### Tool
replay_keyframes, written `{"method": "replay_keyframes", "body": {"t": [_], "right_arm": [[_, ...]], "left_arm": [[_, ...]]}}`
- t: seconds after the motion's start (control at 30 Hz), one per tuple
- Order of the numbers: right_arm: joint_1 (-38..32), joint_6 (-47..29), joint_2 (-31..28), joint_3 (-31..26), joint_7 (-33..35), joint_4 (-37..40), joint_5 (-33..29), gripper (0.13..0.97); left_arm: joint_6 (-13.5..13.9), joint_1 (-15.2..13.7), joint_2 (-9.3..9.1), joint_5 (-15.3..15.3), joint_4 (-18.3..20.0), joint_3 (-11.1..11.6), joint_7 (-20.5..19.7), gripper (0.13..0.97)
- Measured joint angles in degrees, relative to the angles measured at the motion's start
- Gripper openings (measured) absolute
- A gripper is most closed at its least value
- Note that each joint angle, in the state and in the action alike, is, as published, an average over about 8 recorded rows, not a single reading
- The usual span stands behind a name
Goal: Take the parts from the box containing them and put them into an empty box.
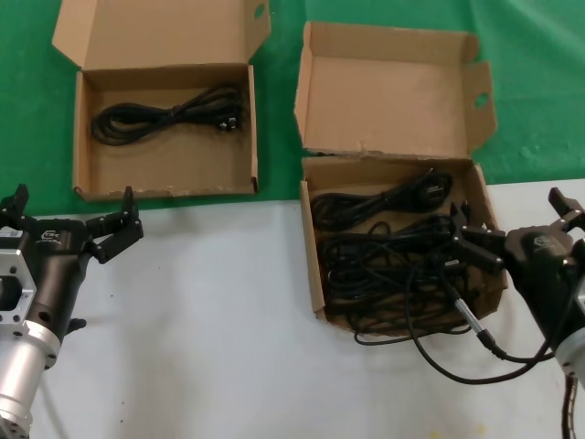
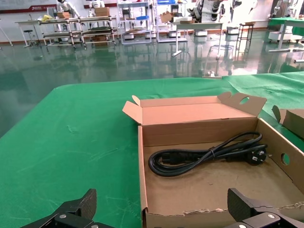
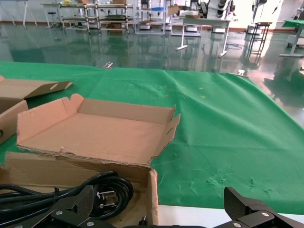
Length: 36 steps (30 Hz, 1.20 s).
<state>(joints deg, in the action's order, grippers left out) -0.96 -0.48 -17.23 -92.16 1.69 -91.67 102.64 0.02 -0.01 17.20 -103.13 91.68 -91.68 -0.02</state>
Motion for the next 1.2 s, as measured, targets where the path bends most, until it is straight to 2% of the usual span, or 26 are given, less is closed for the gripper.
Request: {"method": "replay_keyframes", "body": {"t": [1.2], "right_arm": [[0.00, 0.00, 0.00, 0.00, 0.00, 0.00, 0.00, 0.966]], "left_arm": [[0.00, 0.00, 0.00, 0.00, 0.00, 0.00, 0.00, 0.966]]}}
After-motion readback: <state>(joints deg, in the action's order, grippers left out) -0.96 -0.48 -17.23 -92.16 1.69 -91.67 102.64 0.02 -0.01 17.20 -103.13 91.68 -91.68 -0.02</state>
